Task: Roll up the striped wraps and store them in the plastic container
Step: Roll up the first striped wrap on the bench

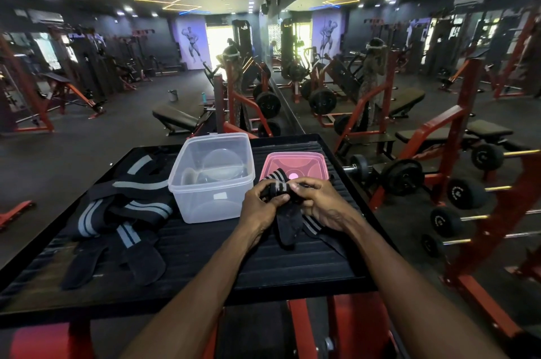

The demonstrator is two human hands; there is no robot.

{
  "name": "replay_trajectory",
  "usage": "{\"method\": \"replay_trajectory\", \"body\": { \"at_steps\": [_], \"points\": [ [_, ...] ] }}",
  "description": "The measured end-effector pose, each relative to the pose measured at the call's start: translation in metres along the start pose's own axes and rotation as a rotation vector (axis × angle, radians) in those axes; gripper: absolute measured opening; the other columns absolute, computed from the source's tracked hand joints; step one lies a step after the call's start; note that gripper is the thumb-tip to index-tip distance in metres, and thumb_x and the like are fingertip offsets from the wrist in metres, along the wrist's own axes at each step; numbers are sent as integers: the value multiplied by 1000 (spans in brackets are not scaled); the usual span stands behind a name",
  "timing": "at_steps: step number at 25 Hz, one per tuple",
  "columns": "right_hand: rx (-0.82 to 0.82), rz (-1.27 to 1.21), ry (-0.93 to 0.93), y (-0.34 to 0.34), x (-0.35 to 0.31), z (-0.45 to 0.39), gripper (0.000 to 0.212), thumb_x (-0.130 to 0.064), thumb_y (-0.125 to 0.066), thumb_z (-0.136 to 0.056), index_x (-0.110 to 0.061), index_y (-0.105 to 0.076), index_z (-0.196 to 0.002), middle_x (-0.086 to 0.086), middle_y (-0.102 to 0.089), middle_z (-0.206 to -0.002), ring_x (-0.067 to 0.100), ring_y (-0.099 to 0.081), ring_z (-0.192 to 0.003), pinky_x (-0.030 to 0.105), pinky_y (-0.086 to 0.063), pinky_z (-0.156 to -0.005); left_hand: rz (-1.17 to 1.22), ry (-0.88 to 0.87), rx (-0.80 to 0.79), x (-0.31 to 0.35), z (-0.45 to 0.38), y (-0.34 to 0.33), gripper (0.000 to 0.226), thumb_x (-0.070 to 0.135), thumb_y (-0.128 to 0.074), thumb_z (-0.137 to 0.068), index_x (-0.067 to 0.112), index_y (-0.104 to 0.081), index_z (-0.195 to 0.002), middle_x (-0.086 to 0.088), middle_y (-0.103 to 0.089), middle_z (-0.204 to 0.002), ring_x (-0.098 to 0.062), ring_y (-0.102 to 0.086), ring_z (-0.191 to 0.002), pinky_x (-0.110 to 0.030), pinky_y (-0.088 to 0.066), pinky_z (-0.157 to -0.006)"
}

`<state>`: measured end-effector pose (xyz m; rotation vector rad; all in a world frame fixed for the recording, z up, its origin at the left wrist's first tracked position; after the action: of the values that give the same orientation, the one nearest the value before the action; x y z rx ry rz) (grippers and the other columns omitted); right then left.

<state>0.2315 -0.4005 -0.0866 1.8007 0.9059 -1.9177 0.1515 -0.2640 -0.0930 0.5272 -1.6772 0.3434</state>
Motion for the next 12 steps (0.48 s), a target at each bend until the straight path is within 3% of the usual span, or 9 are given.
{"method": "replay_trajectory", "body": {
  "at_steps": [3, 7, 9, 12],
  "points": [
    [62, 28, 112, 2, -3, -1, 17, 8, -63, -90, -3, -72, -100, 16, -71, -90, 20, -69, -78, 26, -59, -69, 46, -9, -2, 2, 1, -3, 32, 6, -83, -77, 19, -70, -103, 0, -74, -100, -15, -70, -96, -26, -57, -87],
    [95, 103, 159, 8, -3, -2, 31, 13, -69, -82, -13, -76, -97, 17, -73, -105, 27, -70, -98, 39, -58, -86, 224, 201, -23, -4, 2, -7, 31, 27, -82, -80, 10, -72, -104, -11, -77, -101, -29, -73, -96, -39, -60, -79],
    [86, 125, 131, 7, -3, -3, 33, 12, -70, -82, -13, -74, -103, 15, -71, -106, 22, -70, -94, 34, -59, -79, 222, 238, -14, -3, 2, -5, 26, 21, -81, -81, 9, -74, -103, -11, -78, -97, -31, -73, -97, -40, -60, -82],
    [33, -18, -6, -2, -4, 2, 21, 4, -63, -92, -2, -64, -112, 7, -70, -85, 6, -68, -63, 20, -53, -54, 214, 177, 15, 2, 4, -3, 22, 7, -79, -82, 12, -73, -102, -8, -77, -98, -25, -73, -96, -39, -59, -91]
  ]
}}
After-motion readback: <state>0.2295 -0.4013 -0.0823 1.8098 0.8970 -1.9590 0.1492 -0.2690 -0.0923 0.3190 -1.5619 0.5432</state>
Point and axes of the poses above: each hand's wrist, its own z-axis away from the middle knuckle, its own y-axis out of the back of the hand, x = y × z, the point moved 3 cm from there along -z, towards the middle knuckle
